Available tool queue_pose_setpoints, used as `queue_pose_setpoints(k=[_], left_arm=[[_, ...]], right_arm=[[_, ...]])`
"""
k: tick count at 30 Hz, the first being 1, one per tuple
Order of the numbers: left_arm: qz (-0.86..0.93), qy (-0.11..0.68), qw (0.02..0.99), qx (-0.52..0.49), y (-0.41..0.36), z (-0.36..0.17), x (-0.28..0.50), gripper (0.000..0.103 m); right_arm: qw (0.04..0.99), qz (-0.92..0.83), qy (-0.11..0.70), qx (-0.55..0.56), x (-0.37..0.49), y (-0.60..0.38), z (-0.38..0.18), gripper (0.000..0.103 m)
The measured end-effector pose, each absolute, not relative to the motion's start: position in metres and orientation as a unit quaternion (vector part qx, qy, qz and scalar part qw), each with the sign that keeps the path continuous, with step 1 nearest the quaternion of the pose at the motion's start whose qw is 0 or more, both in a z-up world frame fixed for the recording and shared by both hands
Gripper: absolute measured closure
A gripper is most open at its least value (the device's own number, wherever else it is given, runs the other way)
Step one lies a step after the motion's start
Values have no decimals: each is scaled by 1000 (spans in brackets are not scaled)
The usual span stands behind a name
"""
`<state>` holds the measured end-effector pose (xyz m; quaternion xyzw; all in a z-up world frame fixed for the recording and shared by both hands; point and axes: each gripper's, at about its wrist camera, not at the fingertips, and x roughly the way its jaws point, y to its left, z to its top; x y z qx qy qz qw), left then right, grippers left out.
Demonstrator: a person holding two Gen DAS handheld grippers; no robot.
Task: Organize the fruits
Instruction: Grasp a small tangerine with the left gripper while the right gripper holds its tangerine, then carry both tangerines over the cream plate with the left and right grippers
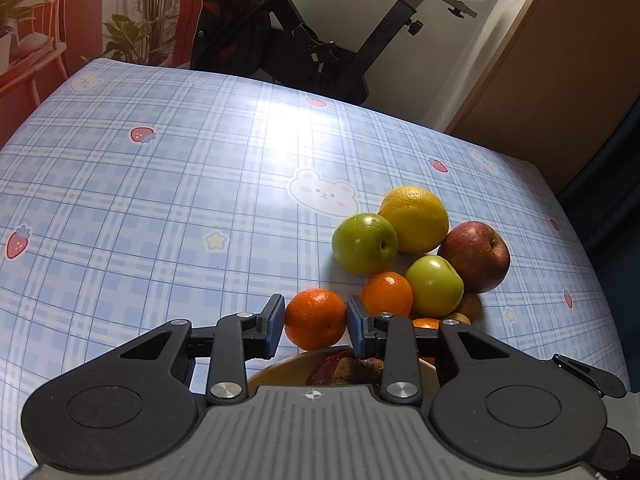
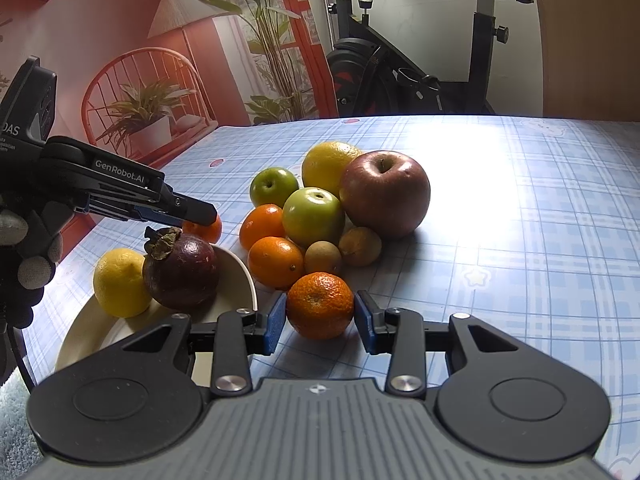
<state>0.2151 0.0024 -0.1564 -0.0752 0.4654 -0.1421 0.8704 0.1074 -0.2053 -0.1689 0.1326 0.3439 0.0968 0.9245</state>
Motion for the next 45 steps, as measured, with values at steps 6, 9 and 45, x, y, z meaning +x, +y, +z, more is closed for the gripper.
queue_pose_setpoints(k=[6,9,45], left_arm=[[-150,479,860,-89,4,-166,218,68],[-151,475,863,-86,4,-166,218,69],[-127,377,917,-28,8,-113,169,70]], right_arm=[[924,97,344,136,107,-207,-170,63],[924,97,343,136,107,-207,-170,63],[932,104,325,126,95,-197,-147,63]])
